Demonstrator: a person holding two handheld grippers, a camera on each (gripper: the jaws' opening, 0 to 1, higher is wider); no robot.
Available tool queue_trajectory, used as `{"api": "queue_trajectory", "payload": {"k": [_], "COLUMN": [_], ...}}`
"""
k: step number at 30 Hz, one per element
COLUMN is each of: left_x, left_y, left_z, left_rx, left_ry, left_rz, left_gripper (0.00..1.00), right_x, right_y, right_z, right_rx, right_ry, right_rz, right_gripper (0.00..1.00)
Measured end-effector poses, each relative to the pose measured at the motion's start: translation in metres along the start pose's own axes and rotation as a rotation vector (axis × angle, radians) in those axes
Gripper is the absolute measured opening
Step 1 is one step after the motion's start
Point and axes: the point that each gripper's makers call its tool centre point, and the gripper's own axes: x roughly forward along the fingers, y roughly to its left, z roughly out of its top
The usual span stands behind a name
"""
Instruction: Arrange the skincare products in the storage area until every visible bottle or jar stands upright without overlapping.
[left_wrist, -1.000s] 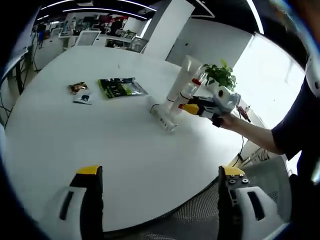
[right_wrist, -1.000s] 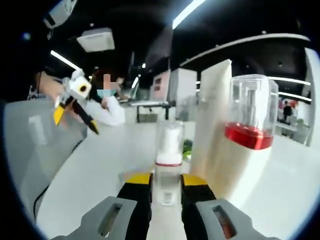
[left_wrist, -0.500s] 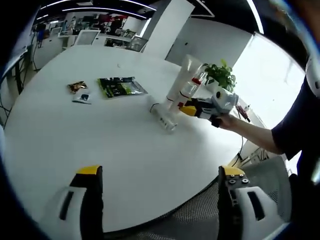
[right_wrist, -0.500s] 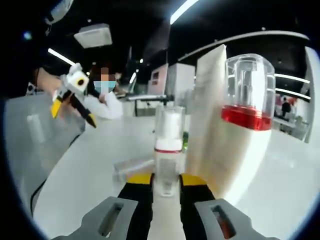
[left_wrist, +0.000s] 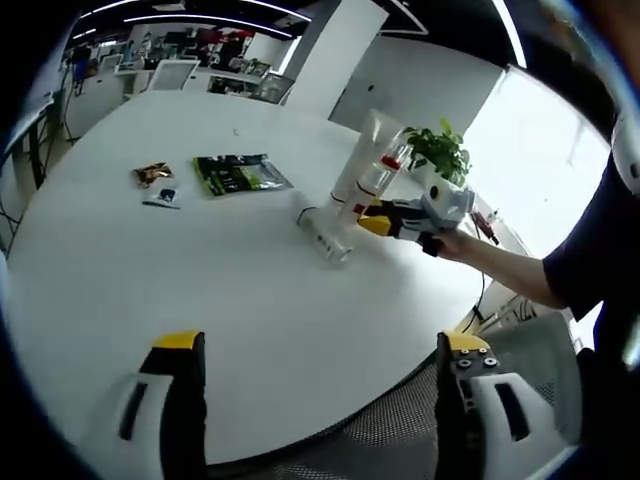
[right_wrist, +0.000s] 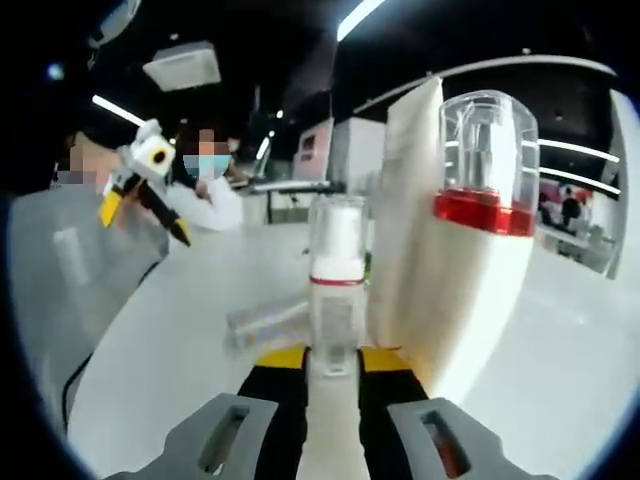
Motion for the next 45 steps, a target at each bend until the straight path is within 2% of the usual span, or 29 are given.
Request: {"api": "queue_trajectory", "payload": {"k": [4, 11, 16, 19, 29, 37, 45], "left_x": [0.0, -0.001, -0.005, -0.009, -0.03, -0.05, -0.073], "left_y": [-0.002, -0.007, -0.013, -0.016, -0.017, -0.008, -0.005], "left_z": [0.0, 0.002, 0.008, 0.012, 0.026, 0.037, 0.048], "left_rx": [0.003, 0.009, 0.02, 0.037, 0.097, 0.094, 0.079], "left_ry": [0.002, -0.003, -0.011, -0.003, 0.012, 0.016, -0.02], "left_rz": [-0.002, -0.013, -0.03, -0.05, -0.066, -0.045, -0.046], "left_gripper": [0.9, 0.9, 0.9, 0.92, 0.93, 0.92, 0.92], "right_x": [-0.002, -0.01, -0.024, -0.032, -0.061, -0.074, -0.083], "right_y": [-0.001, 0.004, 0.011, 0.016, 0.042, 0.059, 0.083], "right_z": [-0.002, 0.002, 0.01, 0.023, 0.054, 0.072, 0.089], "right_rx": [0.018, 0.044, 0.061, 0.102, 0.106, 0.14, 0.16], "right_ry": [0.0, -0.001, 0.011, -0.025, -0.002, 0.018, 0.049], "right_rz": [-0.013, -0.029, -0.051, -0.067, -0.113, -0.153, -0.159], "right_gripper": [0.05, 0.07, 0.08, 0.12, 0.23, 0.32, 0.43]}}
